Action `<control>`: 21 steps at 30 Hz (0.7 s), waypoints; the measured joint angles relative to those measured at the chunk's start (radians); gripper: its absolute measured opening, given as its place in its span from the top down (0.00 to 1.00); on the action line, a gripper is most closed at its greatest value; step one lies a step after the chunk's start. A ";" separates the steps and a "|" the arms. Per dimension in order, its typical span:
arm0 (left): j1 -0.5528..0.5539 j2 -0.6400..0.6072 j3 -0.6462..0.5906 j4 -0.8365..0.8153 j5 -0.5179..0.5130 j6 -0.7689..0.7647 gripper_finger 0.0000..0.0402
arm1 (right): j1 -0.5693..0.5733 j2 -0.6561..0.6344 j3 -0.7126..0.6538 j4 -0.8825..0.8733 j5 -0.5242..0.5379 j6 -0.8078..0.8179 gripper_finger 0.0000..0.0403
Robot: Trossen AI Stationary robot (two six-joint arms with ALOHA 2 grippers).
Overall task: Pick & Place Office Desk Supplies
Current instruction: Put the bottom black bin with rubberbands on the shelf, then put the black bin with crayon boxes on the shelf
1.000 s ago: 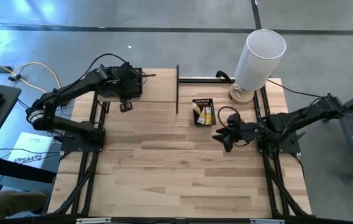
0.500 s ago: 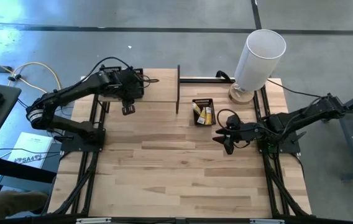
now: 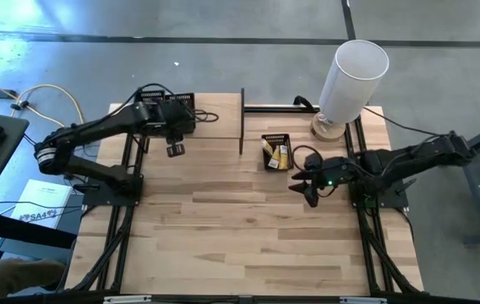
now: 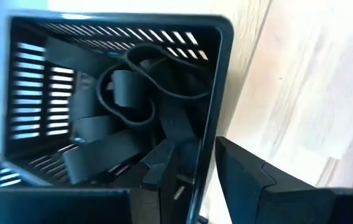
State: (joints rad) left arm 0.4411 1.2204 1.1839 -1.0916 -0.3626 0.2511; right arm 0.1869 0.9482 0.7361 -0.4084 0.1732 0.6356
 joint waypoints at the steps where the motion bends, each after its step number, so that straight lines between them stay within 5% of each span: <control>1: -0.010 -0.003 0.002 -0.001 -0.021 -0.011 0.74 | -0.010 0.000 0.000 0.000 -0.010 -0.017 0.52; 13: -0.077 -0.084 0.093 -0.007 -0.026 -0.163 0.74 | -0.106 0.000 0.000 -0.031 -0.067 -0.243 0.52; 21: -0.119 -0.130 0.092 0.001 0.273 -0.416 0.74 | -0.117 0.115 0.000 -0.090 0.091 -0.486 0.54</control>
State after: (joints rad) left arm 0.3218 1.0905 1.2760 -1.0908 -0.0893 -0.1648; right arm 0.0695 1.0636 0.7364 -0.4985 0.2639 0.1500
